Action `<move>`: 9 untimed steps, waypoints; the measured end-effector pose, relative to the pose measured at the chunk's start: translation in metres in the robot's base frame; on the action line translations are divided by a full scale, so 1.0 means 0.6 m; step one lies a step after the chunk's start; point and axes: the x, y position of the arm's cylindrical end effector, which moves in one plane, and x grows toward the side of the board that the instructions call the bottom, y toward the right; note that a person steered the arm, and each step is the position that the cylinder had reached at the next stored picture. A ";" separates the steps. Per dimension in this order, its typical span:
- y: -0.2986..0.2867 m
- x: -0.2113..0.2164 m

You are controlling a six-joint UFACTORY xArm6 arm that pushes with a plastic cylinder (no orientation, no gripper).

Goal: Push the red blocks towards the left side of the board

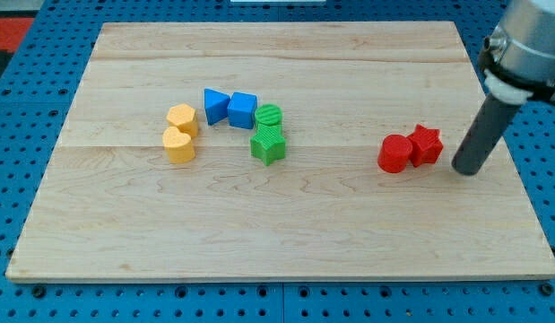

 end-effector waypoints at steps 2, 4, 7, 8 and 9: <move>-0.039 -0.065; -0.189 0.008; -0.305 0.115; -0.347 0.120; -0.389 0.070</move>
